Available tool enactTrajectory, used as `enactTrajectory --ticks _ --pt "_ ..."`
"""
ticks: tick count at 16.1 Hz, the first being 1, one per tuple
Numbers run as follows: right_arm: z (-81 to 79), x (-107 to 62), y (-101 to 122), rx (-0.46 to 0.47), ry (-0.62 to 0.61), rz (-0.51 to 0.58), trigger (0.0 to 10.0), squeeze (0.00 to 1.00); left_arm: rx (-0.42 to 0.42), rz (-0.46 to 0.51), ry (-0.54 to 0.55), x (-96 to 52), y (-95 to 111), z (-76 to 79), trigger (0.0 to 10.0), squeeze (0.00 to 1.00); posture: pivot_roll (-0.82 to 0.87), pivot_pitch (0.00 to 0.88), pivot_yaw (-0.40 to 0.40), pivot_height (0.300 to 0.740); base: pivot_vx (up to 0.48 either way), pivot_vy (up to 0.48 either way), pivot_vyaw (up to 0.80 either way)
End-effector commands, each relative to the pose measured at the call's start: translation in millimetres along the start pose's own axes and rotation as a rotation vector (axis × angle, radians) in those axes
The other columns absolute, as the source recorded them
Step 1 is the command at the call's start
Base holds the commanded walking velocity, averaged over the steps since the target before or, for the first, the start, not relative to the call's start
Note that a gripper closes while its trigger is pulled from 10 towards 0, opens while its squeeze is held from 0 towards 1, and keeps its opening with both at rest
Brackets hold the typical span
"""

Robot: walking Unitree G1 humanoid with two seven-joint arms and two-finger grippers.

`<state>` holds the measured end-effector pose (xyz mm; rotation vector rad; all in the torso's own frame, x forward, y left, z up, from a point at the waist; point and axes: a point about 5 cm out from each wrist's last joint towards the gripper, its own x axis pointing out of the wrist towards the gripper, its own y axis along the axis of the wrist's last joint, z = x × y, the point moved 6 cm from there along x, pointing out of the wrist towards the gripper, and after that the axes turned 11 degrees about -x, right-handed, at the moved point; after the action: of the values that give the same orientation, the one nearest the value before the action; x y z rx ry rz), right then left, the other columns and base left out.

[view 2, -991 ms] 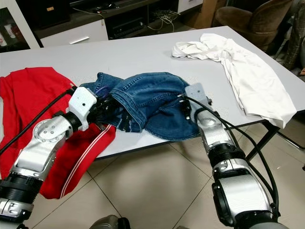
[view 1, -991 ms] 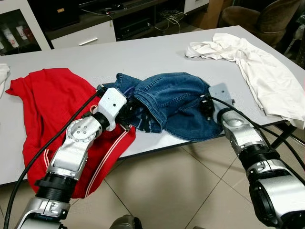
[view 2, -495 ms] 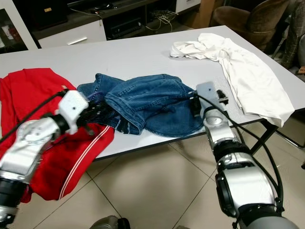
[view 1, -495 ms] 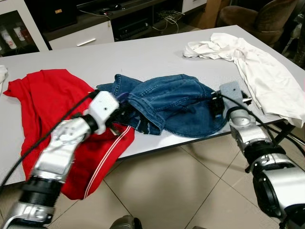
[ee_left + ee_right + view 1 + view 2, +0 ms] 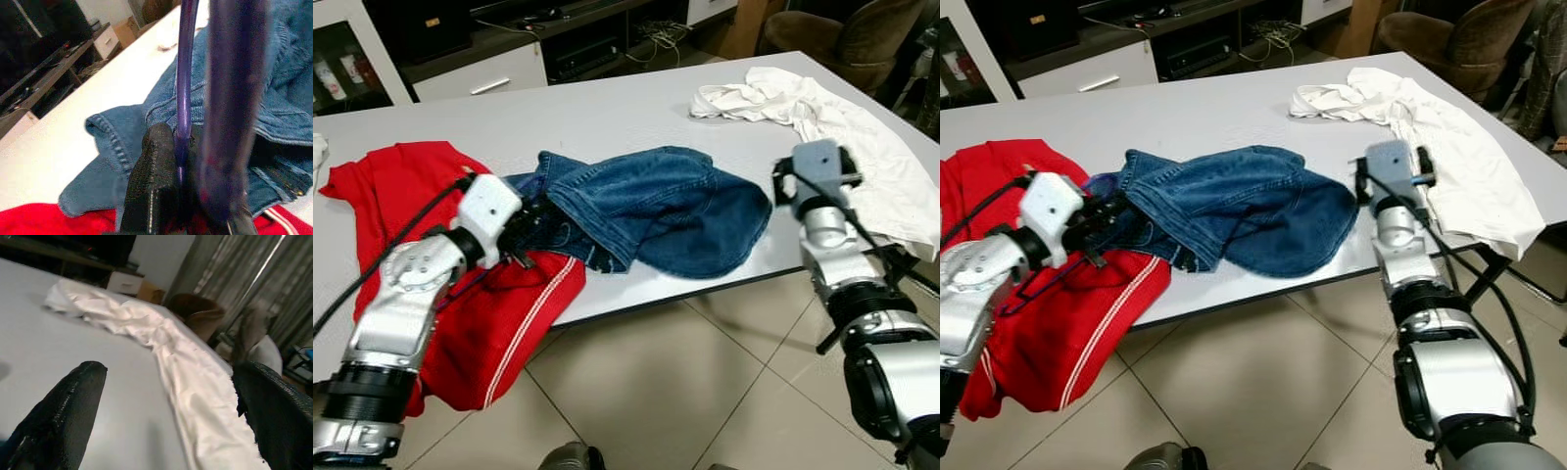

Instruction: Hang hanger

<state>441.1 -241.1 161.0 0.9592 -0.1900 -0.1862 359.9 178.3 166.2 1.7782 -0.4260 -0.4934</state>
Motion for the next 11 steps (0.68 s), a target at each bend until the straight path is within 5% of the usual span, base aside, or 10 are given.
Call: enactTrajectory --ticks 1,4,9,11 --pt "7.7 4.2 13.6 0.008 -0.033 0.043 10.0 1.0 -0.013 0.02 0.051 -9.5 6.8 -16.2 10.0 0.0 -0.02 0.0 0.07 0.736 0.0 0.0 0.0" --pt "9.7 3.9 20.5 0.009 -0.052 0.078 10.0 1.0 -0.063 0.084 0.081 -13.8 18.9 -24.5 10.0 0.0 -0.01 0.0 0.065 0.736 0.0 0.0 0.0" --pt "-20.7 -3.1 51.0 0.048 0.078 0.227 10.0 0.93 -0.169 0.286 0.098 -12.7 56.3 -24.8 10.0 0.0 -0.01 0.0 0.062 0.736 0.0 0.0 0.0" --pt "-42.7 -12.3 64.4 0.076 0.181 0.303 10.0 0.27 -0.221 0.344 0.215 -14.3 62.4 -43.1 10.0 0.0 -0.01 0.0 0.062 0.736 0.0 0.0 0.0"
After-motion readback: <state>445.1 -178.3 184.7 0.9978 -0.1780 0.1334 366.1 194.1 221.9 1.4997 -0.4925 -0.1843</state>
